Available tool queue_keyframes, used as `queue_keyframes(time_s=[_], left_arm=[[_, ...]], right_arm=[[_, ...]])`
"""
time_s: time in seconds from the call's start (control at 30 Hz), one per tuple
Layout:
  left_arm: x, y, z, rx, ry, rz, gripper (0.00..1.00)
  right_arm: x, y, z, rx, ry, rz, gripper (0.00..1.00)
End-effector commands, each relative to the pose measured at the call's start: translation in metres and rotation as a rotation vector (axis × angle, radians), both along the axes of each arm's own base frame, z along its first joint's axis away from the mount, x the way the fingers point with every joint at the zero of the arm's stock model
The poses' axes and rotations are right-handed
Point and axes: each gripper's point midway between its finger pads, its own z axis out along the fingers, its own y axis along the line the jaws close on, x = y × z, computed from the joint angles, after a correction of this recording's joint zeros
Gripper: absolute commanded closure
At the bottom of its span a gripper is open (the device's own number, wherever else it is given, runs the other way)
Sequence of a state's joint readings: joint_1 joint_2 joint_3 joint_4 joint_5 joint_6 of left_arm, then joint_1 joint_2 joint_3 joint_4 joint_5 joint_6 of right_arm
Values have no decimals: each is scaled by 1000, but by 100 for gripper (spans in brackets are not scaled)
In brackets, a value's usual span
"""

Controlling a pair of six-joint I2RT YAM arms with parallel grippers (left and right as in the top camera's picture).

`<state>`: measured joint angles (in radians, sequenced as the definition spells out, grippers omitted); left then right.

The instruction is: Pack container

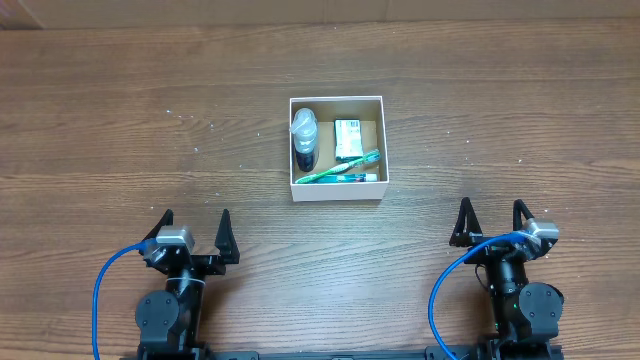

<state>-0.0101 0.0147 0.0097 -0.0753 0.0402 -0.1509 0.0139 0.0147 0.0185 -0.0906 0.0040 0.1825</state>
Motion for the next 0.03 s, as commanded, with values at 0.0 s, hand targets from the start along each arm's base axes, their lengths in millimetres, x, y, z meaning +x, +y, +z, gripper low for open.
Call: queue_keyframes(time_s=[0.0], left_arm=[[0, 4, 0, -3, -5, 18, 0]], right_arm=[[0, 1, -1, -4, -7, 5, 0]])
